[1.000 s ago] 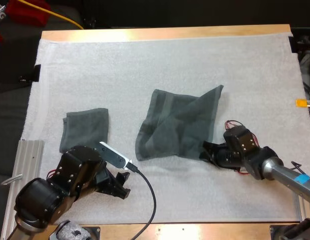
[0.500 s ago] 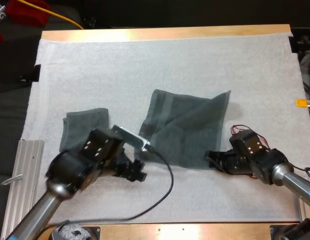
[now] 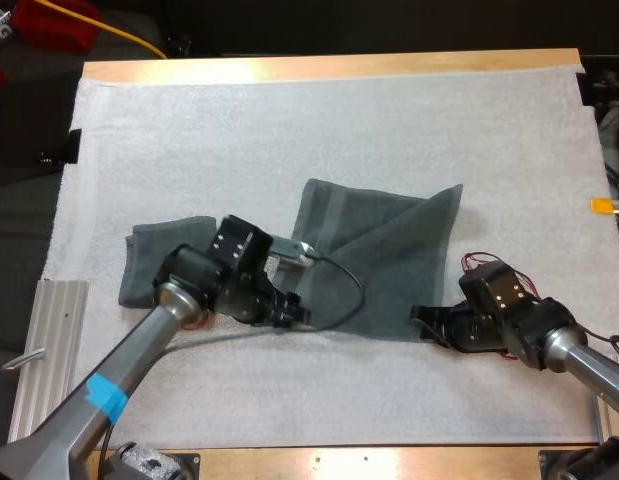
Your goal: Pick towel from pile, fold and stack
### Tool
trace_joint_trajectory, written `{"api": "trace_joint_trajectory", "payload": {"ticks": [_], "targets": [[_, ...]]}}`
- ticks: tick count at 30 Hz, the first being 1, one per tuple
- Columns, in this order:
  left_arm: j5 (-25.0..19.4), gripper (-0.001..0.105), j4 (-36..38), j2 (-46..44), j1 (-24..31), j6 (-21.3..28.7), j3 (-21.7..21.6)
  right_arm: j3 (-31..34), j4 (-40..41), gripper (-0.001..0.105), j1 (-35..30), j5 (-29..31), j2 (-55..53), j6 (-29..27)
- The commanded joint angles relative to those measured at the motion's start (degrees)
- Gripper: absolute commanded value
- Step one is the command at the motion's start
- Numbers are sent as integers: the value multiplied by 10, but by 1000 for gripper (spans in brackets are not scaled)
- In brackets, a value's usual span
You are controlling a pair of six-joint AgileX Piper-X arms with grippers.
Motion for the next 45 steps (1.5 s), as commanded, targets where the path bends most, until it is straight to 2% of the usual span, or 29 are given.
{"api": "trace_joint_trajectory", "payload": {"ticks": [1, 5, 21, 26, 31, 37, 45], "targets": [[15, 68, -7, 3, 20, -6, 0, -1, 4, 1, -1, -4, -5, -10], [68, 68, -21, 24, 65, 13, 0, -1, 4, 1, -1, -4, -5, -10], [54, 68, -46, 127, 65, 99, 0, -1, 1, 1, -1, -2, -5, -10], [8, 68, -59, 128, 47, 145, 0, -1, -2, 1, -1, -2, -5, -10], [-56, 68, -67, 128, 2, 176, 0, -1, -2, 1, -1, -1, -5, -10], [-89, 68, -69, 137, -31, 179, 0, -1, -2, 1, -1, -1, -5, -10], [-107, 68, -65, 178, -34, 175, 0, -1, -2, 1, -1, -1, -5, -10]]}}
